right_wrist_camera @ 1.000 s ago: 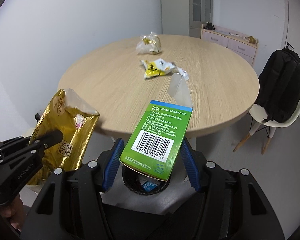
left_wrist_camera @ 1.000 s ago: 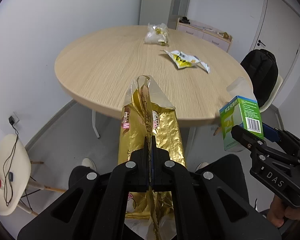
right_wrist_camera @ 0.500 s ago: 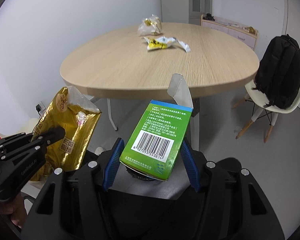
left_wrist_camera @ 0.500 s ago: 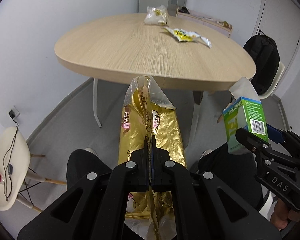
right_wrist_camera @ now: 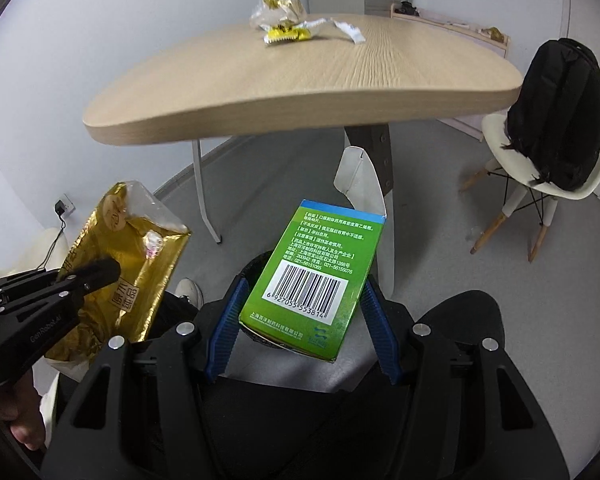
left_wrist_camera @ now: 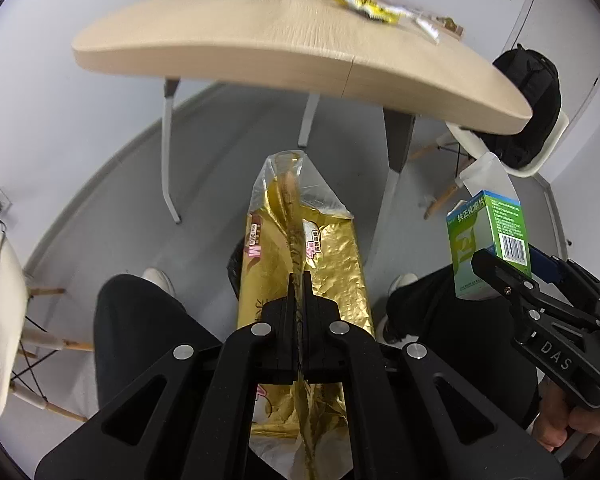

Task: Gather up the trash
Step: 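Carry the gold bag and green box down past the table edge to the black bin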

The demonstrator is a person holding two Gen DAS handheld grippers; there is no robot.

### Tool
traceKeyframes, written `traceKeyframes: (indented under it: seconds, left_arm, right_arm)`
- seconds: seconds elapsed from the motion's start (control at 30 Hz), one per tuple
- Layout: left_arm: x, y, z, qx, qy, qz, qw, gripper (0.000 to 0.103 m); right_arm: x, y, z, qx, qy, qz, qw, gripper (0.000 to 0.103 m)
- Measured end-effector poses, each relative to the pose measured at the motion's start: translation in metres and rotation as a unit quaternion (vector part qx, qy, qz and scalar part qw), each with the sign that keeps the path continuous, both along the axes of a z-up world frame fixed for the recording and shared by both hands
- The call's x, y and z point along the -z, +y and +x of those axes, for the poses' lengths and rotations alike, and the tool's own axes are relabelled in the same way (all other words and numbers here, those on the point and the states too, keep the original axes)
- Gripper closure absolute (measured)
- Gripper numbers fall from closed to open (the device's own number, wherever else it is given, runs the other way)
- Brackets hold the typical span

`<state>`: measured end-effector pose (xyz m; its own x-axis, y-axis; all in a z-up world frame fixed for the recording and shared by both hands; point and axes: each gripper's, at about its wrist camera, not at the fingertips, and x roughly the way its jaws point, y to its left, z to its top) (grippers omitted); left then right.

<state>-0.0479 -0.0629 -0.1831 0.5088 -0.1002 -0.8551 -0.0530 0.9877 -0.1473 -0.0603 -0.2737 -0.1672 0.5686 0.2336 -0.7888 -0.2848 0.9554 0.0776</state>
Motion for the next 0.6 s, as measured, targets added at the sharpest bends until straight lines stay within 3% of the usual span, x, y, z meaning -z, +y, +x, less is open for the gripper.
traceKeyframes:
  seconds: [0.6]
  left_arm:
    - [0.038, 0.013, 0.052, -0.029, 0.000, 0.012, 0.9995, 0.103]
  right_arm:
    - [0.060, 0.016, 0.045, -0.005, 0.037, -0.011, 0.999, 0.048]
